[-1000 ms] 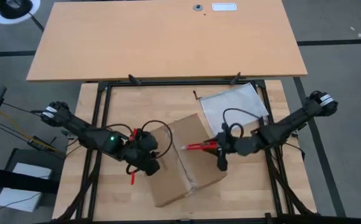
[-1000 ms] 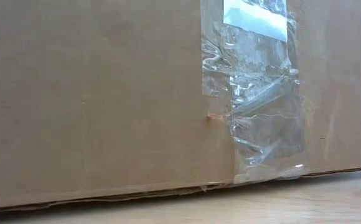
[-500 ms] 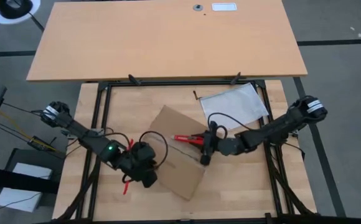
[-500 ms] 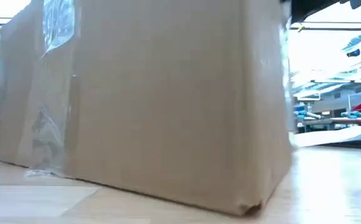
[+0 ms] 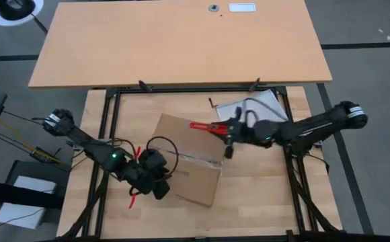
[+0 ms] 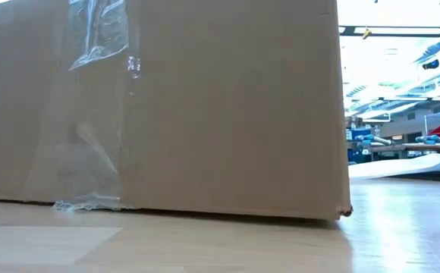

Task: Unpack boxes
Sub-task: Open the cardboard box using the red cutter

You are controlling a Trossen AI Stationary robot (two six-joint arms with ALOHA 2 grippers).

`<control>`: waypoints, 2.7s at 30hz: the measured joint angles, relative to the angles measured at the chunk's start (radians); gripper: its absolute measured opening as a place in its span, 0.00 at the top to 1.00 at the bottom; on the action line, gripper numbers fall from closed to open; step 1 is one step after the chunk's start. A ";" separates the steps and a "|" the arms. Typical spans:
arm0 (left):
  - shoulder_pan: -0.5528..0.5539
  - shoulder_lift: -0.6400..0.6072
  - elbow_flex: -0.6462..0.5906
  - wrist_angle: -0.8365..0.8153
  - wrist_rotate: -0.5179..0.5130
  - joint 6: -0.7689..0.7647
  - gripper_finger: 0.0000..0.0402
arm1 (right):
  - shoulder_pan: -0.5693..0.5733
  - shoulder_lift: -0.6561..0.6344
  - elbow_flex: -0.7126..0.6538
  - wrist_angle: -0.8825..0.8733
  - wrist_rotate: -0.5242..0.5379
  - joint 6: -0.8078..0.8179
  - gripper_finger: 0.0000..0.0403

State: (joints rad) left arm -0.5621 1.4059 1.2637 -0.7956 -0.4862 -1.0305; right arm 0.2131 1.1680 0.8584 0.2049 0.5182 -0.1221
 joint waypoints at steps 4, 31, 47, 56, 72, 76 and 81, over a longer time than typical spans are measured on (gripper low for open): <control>0.013 0.000 0.062 0.006 -0.050 0.078 0.71 | 0.037 -0.176 0.011 -0.235 -0.019 0.118 0.66; 0.082 0.226 0.165 0.318 0.112 0.429 0.71 | 0.521 -0.370 -0.042 -0.920 0.168 0.611 0.66; 0.062 0.344 0.348 0.094 0.134 0.426 0.71 | 0.564 -0.371 -0.190 -0.722 0.343 0.591 0.66; 0.060 0.344 0.349 0.094 0.151 0.425 0.71 | 0.586 -0.387 -0.190 -0.724 0.309 0.591 0.66; 0.060 0.344 0.349 0.093 0.151 0.443 0.71 | 0.543 -0.383 -0.191 -0.723 0.339 0.562 0.66; 0.060 0.344 0.349 0.093 0.151 0.443 0.71 | 0.542 -0.383 -0.191 -0.705 0.346 0.539 0.66; 0.060 0.344 0.349 0.093 0.151 0.443 0.71 | 0.542 -0.383 -0.191 -0.686 0.346 0.488 0.66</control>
State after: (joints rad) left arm -0.5022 1.7496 1.6123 -0.7021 -0.3351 -0.5873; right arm 0.7555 0.7849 0.6678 -0.4814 0.8646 0.3658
